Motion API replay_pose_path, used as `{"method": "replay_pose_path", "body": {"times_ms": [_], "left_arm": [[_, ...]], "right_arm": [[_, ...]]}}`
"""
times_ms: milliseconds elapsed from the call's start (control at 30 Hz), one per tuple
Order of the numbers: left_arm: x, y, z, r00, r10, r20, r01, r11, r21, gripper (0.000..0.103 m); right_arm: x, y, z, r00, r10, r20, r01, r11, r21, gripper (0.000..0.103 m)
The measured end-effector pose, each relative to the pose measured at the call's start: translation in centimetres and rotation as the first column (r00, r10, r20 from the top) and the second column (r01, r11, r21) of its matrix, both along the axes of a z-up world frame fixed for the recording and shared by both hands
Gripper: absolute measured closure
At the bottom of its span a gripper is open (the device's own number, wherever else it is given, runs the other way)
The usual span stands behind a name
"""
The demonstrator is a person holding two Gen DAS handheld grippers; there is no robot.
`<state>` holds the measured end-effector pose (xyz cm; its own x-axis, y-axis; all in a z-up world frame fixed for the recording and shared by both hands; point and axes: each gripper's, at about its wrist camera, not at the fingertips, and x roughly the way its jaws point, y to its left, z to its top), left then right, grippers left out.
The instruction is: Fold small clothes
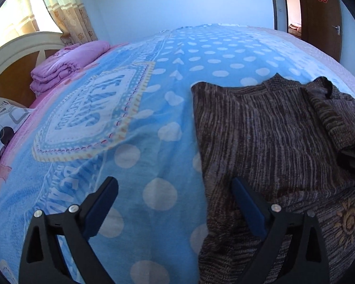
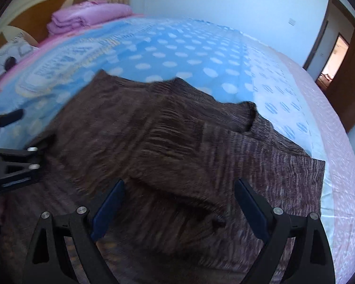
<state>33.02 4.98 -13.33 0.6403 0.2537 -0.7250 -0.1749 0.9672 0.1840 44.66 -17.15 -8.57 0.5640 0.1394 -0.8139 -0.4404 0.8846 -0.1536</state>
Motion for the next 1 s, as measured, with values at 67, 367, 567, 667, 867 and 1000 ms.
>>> {"method": "replay_pose_path", "body": {"times_ms": [67, 367, 567, 667, 867, 1000], "left_arm": [[0.0, 0.4, -0.1, 1.0, 0.003, 0.0, -0.003, 1.0, -0.022, 0.002], [0.0, 0.4, -0.1, 1.0, 0.005, 0.005, -0.005, 0.999, -0.032, 0.002], [-0.1, 0.4, 0.0, 1.0, 0.009, 0.011, -0.009, 1.0, -0.021, 0.0], [-0.2, 0.4, -0.1, 1.0, 0.012, 0.007, -0.012, 1.0, -0.02, 0.0], [-0.9, 1.1, -0.3, 0.999, 0.046, -0.017, -0.047, 0.999, -0.026, 0.0], [-1.1, 1.9, -0.4, 0.997, 0.078, -0.025, -0.079, 0.996, -0.052, 0.0]], "right_arm": [[1.5, -2.2, 0.2, 0.997, -0.079, -0.007, 0.079, 0.996, 0.052, 0.009], [2.7, -12.1, 2.1, 0.931, -0.364, -0.005, 0.362, 0.925, 0.113, 0.009], [-2.0, -9.1, 3.5, 0.989, -0.144, -0.026, 0.145, 0.94, 0.308, 0.015], [-3.1, -7.2, 2.0, 0.995, -0.059, -0.08, 0.081, 0.951, 0.298, 0.068], [-5.2, -7.5, 0.2, 0.995, -0.02, -0.094, 0.048, 0.953, 0.3, 0.071], [-6.1, -7.5, 0.8, 0.998, -0.004, -0.07, 0.025, 0.953, 0.301, 0.071]]}}
